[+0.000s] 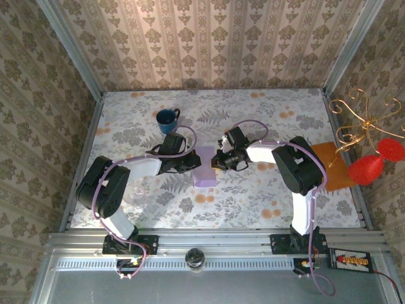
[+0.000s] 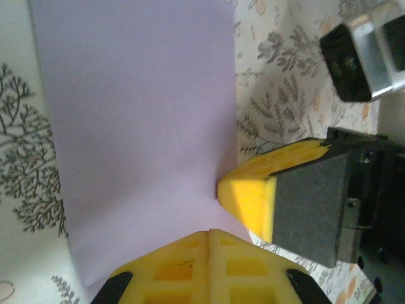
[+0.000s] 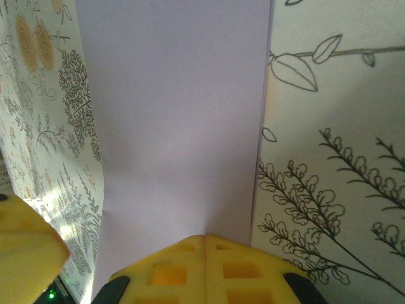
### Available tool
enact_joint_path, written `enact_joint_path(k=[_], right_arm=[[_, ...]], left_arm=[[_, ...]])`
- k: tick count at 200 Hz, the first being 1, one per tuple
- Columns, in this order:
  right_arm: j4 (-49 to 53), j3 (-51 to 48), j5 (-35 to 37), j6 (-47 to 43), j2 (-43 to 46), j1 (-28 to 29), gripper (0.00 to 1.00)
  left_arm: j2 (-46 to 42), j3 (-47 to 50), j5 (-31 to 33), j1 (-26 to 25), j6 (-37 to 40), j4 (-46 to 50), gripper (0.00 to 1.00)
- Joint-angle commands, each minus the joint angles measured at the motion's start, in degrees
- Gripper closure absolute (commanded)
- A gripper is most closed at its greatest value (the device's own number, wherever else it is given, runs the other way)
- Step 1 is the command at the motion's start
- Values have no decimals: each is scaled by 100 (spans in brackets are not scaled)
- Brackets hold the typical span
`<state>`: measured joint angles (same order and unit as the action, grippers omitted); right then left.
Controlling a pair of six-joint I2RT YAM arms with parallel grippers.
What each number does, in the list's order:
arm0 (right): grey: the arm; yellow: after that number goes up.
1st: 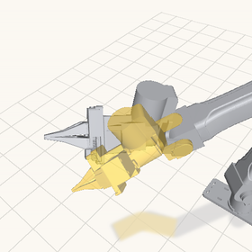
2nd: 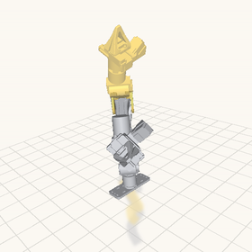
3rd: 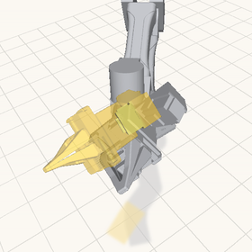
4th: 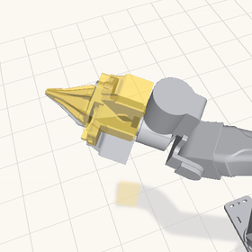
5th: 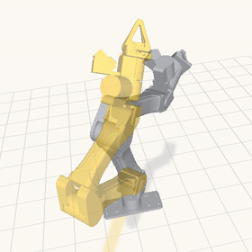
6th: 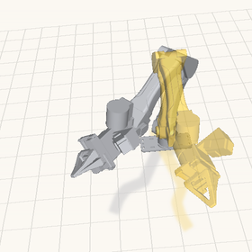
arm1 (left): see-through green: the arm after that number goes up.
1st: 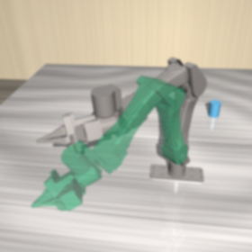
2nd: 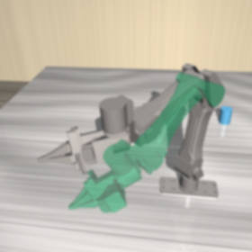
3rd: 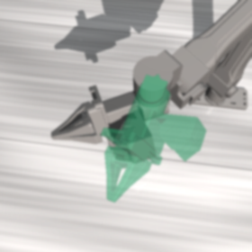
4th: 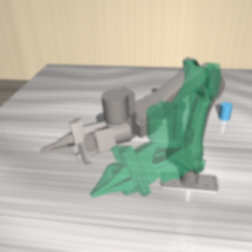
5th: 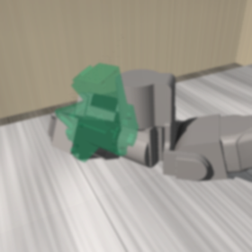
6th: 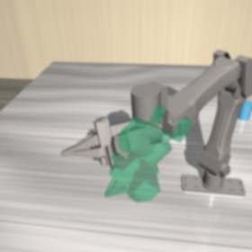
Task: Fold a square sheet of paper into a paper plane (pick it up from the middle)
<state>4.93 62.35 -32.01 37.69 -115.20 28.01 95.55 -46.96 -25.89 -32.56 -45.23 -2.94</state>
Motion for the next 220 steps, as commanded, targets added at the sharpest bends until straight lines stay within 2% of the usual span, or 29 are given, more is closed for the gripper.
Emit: enact_joint_path(k=[1,56,114,156,189,220], right_arm=[[1825,-695,1914,-97,-1216,74,100],[1924,-689,2027,-108,-1242,65,100],[1898,-700,2040,-94,-1270,67,100],[1914,-703,2034,-89,-1270,65,100],[1889,-722,2031,-89,-1277,65,100],[1914,-715,2040,-98,-1278,68,100]], left_arm=[[175,-15,-197,3,135,399,100],[314,315,-463,206,313,388,100],[-188,786,-495,1105,882,979,100],[-608,477,-654,716,506,711,100],[-225,278,-681,185,247,439,100],[112,320,-611,-57,61,504,100]])
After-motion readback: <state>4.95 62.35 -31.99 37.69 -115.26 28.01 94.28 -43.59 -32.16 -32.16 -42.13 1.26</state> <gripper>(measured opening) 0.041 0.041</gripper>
